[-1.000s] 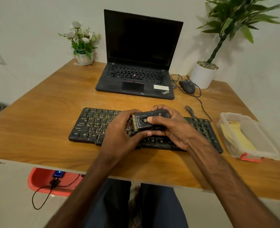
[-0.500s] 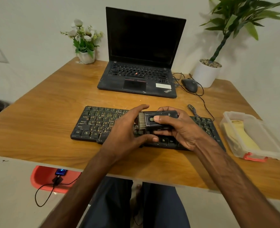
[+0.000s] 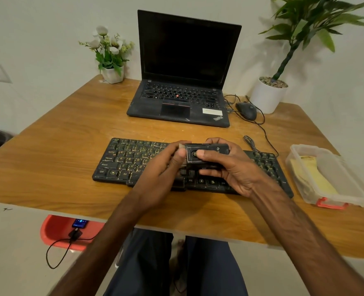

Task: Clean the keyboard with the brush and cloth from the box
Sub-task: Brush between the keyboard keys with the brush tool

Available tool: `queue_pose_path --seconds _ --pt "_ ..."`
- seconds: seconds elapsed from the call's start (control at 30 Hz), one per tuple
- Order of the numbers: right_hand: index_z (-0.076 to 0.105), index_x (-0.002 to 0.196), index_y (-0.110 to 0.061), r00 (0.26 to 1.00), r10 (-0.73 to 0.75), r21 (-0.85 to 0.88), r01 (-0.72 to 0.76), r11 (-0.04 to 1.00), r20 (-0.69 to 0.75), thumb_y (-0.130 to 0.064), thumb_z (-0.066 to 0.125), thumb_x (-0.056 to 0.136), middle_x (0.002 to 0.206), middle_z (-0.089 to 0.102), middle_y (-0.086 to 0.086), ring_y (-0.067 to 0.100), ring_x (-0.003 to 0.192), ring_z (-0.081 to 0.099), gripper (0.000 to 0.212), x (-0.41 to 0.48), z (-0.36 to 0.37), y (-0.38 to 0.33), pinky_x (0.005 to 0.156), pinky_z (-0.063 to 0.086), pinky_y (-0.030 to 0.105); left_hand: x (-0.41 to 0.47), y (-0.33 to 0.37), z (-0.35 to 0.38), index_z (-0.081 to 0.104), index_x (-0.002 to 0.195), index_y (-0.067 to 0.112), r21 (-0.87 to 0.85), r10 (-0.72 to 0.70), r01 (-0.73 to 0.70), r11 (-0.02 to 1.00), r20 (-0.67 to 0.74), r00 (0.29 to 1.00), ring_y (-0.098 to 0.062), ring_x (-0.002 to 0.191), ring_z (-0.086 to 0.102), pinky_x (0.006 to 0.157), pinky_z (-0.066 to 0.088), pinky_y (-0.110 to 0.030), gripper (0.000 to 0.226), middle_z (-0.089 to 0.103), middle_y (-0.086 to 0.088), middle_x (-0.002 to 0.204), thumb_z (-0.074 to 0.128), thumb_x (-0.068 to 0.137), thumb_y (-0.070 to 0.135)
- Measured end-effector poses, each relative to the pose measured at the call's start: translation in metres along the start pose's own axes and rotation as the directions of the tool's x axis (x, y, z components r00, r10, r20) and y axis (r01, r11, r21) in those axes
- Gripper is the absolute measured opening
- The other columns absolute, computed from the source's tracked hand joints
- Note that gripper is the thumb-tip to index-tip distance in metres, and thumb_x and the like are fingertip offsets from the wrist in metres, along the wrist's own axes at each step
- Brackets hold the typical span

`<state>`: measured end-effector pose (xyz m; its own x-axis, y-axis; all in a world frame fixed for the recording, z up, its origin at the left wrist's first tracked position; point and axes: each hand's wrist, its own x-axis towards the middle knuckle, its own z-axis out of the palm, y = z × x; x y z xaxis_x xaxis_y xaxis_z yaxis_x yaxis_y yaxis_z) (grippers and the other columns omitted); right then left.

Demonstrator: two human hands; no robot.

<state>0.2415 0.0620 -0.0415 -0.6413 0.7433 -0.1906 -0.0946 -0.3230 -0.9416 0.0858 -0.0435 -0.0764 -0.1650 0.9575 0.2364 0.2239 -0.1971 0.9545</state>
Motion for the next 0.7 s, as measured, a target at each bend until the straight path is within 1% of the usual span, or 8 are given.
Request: queue_pose_path --seconds 0.07,0.13,0.23,0.33,0.43,0.5,0.53,0.7 --pt "0.054 0.105 -0.009 1.000 -0.006 0.000 0.006 1.000 -0.001 -0.004 0.079 0.068 0.107 0.069 0.017 0.034 0.091 0.072 0.045 0.000 0.000 0.001 0.053 0.059 0.024 0.000 0.001 -0.002 0.060 0.117 0.021 -0.046 -0.038 0.038 0.998 -0.017 0.999 0.001 0.072 0.057 0.058 0.044 -0.013 0.029 0.063 0.014 0.081 0.038 0.103 0.032" --pt "0.054 0.105 -0.010 1.000 -0.010 -0.005 0.010 1.000 -0.013 -0.006 0.079 0.067 0.105 0.070 0.015 0.034 0.089 0.072 0.046 0.000 0.000 0.002 0.052 0.058 0.024 0.000 0.001 -0.003 0.062 0.113 0.021 -0.061 -0.081 0.079 0.995 -0.026 0.996 0.001 0.067 0.054 0.054 0.043 -0.014 0.022 0.059 0.010 0.077 0.042 0.103 0.026" --pt "0.052 0.102 -0.011 0.999 -0.023 -0.019 0.022 1.000 -0.030 -0.008 0.080 0.064 0.099 0.071 0.012 0.032 0.085 0.073 0.048 0.000 0.002 0.003 0.051 0.058 0.024 0.001 0.001 -0.005 0.063 0.109 0.020 -0.062 -0.122 0.119 0.991 -0.044 0.992 -0.007 0.070 0.059 0.052 0.047 -0.020 0.018 0.060 -0.004 0.085 0.048 0.102 0.026" --pt "0.050 0.107 -0.011 0.998 -0.025 -0.041 0.023 0.999 -0.051 -0.009 0.081 0.064 0.098 0.070 0.012 0.029 0.083 0.073 0.053 0.000 0.003 0.003 0.051 0.058 0.025 0.002 0.001 -0.004 0.064 0.113 0.012 -0.099 -0.148 0.143 0.985 -0.043 0.988 -0.011 0.076 0.065 0.053 0.052 -0.022 0.022 0.065 -0.013 0.096 0.051 0.101 0.024" --pt "0.050 0.111 -0.010 0.995 -0.035 -0.216 0.014 0.976 -0.092 -0.010 0.082 0.070 0.098 0.069 0.007 0.024 0.083 0.073 0.052 -0.002 0.004 0.002 0.055 0.059 0.026 0.003 0.000 -0.004 0.064 0.116 0.006 -0.138 -0.171 0.163 0.977 -0.046 0.984 -0.010 0.074 0.064 0.055 0.055 -0.022 0.023 0.064 -0.023 0.103 0.053 0.100 0.020" --pt "0.051 0.113 -0.008 0.992 -0.067 -0.319 0.029 0.947 -0.110 -0.012 0.082 0.074 0.097 0.068 0.005 0.021 0.081 0.073 0.050 -0.003 0.005 0.000 0.052 0.057 0.024 0.003 0.001 -0.004 0.063 0.116 0.004 -0.163 -0.182 0.171 0.972 -0.051 0.982 -0.010 0.073 0.064 0.057 0.057 -0.023 0.023 0.064 -0.023 0.104 0.054 0.099 0.018" --pt "0.052 0.114 -0.007 0.991 -0.077 -0.333 0.036 0.942 -0.110 -0.012 0.082 0.074 0.096 0.068 0.005 0.021 0.080 0.073 0.050 -0.003 0.006 -0.002 0.051 0.056 0.023 0.003 0.001 -0.004 0.063 0.116 0.003 -0.178 -0.185 0.174 0.969 -0.049 0.982 -0.011 0.074 0.064 0.058 0.057 -0.023 0.023 0.065 -0.021 0.103 0.054 0.099 0.017" --pt "0.054 0.109 -0.006 0.996 -0.001 -0.220 -0.019 0.975 -0.091 -0.002 0.076 0.078 0.102 0.065 0.012 0.024 0.078 0.073 0.039 -0.005 0.004 -0.009 0.052 0.059 0.024 0.004 0.002 -0.002 0.064 0.113 0.002 -0.197 -0.191 0.179 0.964 -0.047 0.980 -0.014 0.075 0.065 0.059 0.059 -0.028 0.024 0.066 -0.017 0.096 0.055 0.099 0.019"
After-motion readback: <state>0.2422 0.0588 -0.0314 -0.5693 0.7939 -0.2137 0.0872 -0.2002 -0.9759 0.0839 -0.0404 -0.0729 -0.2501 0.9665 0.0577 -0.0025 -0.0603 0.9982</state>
